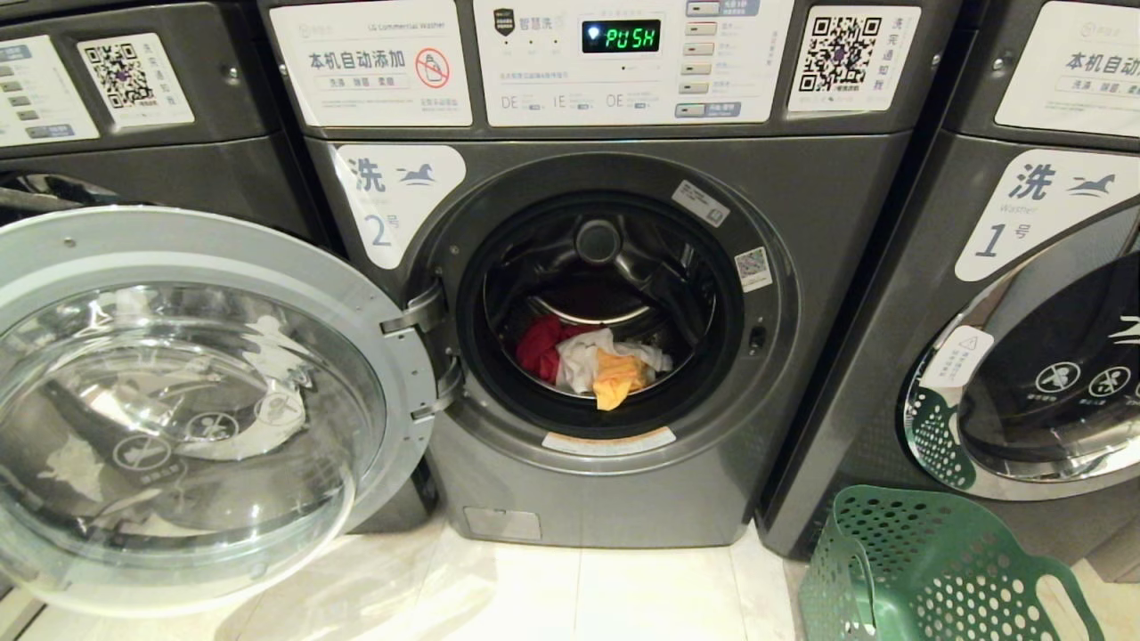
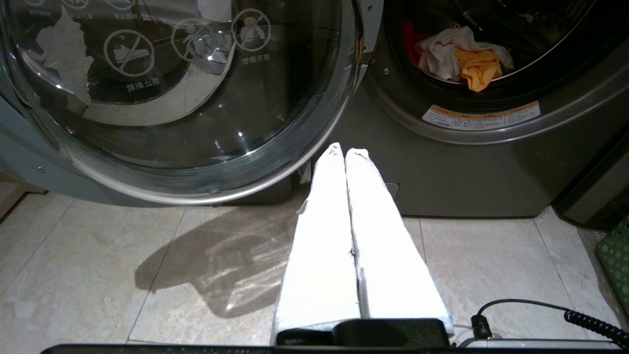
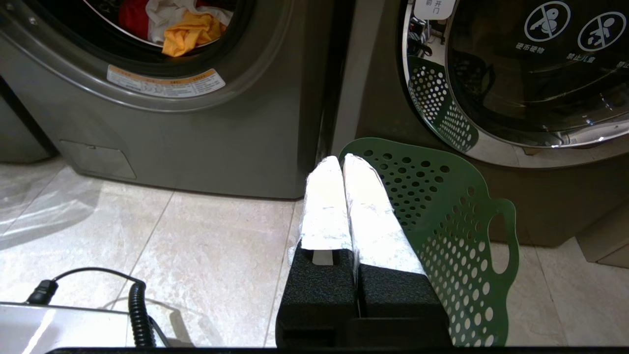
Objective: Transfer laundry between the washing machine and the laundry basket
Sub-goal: Pick a cloth and place it into the basket
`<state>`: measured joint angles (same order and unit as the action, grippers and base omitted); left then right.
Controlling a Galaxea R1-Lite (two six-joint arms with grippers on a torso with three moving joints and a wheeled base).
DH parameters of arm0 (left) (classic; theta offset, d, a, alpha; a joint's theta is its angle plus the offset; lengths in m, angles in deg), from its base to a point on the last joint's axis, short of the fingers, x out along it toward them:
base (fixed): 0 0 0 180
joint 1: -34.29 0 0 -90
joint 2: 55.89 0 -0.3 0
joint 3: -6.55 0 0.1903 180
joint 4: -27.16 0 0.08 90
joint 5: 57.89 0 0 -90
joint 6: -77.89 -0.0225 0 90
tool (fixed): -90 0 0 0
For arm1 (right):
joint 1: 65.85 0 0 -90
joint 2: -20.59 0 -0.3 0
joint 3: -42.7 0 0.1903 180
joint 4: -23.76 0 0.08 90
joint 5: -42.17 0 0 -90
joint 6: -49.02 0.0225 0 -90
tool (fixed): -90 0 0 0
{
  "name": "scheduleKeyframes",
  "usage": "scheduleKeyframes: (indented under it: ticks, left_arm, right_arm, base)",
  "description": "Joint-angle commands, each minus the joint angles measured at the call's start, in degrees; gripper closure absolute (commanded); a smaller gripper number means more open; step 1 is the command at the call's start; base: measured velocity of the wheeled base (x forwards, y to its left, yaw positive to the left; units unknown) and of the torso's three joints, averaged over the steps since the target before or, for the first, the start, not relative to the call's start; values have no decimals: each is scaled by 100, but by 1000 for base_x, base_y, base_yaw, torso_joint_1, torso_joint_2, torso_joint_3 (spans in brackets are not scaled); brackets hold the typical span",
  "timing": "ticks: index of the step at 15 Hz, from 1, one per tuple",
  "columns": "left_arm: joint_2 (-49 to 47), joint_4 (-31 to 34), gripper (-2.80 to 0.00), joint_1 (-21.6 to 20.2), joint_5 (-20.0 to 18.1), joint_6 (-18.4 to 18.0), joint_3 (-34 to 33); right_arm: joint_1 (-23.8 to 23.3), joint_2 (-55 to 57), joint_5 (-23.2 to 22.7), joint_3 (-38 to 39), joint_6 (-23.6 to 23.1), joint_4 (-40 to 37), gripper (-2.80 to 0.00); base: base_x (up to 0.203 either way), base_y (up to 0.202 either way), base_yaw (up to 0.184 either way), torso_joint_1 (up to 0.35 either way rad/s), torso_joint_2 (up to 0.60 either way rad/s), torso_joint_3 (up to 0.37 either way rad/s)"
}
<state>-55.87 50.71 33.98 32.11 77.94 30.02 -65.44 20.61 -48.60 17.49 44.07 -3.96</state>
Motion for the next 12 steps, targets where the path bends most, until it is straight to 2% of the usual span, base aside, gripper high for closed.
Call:
scheduleKeyframes:
  ticks: [1, 4, 12]
  left_arm:
    - [6, -1, 0, -5, 0, -3, -1]
    - [6, -1, 0, -5, 0, 4, -1]
    - [6, -1, 0, -3, -9, 21, -1]
  right_arm:
    - [2, 6, -2, 0, -6, -4, 0]
    - [2, 6, -2, 0, -6, -4, 0]
    - [2, 6, -2, 0, -6, -4, 0]
  base:
    - [0, 0, 0, 0, 0, 0]
    - [0, 0, 0, 6, 3, -86]
    - [0, 0, 0, 2, 4, -191]
